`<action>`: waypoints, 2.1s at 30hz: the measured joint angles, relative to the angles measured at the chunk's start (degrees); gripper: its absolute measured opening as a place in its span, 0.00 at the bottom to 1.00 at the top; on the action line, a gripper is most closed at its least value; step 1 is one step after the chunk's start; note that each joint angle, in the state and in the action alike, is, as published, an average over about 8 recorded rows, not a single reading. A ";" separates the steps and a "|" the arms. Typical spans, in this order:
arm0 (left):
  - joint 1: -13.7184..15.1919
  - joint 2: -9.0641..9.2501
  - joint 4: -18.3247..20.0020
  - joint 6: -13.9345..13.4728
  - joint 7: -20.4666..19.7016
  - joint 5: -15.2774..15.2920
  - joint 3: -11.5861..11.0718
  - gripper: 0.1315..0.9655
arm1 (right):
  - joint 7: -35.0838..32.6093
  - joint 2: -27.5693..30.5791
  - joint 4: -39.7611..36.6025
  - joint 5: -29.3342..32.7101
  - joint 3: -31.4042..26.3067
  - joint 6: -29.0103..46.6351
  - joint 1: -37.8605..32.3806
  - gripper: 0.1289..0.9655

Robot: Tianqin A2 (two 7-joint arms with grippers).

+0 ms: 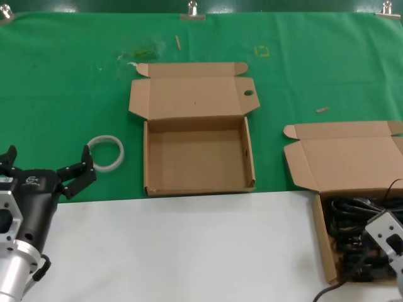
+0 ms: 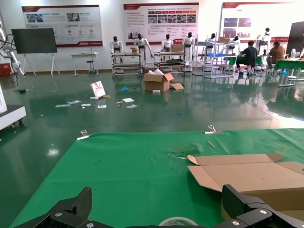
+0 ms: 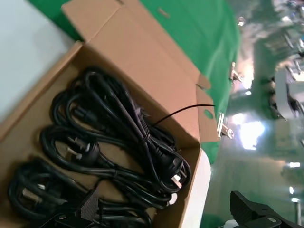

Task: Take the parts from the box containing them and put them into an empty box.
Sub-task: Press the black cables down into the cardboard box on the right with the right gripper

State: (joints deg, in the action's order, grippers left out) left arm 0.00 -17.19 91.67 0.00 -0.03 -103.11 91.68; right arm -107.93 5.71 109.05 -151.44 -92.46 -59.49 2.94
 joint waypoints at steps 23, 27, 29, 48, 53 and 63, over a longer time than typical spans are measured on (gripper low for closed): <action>0.00 0.00 0.00 0.00 0.00 0.01 0.00 1.00 | -24.02 0.00 -7.33 -6.26 4.31 4.48 -8.17 1.00; 0.00 0.00 0.00 0.00 0.00 0.00 0.00 1.00 | -24.32 0.00 -9.11 -6.28 4.35 5.54 -8.92 1.00; 0.00 0.00 0.00 0.00 0.00 0.00 0.00 1.00 | -24.36 0.00 -9.91 -6.29 4.38 5.93 -9.22 1.00; 0.00 0.00 0.00 0.00 0.02 0.00 0.00 1.00 | -24.09 0.00 -13.99 -6.29 5.02 7.84 -10.36 0.99; 0.00 0.00 0.00 0.00 0.02 0.00 0.00 1.00 | -24.80 0.00 -14.30 -6.29 5.47 8.20 -10.36 0.96; 0.00 0.00 0.00 0.00 0.02 0.00 0.00 1.00 | -25.40 0.00 -14.63 -6.29 6.07 8.84 -10.63 0.83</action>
State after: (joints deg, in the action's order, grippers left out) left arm 0.00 -17.19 91.67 0.00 -0.01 -103.11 91.68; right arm -133.33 5.71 94.43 -157.73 -86.39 -50.65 -7.69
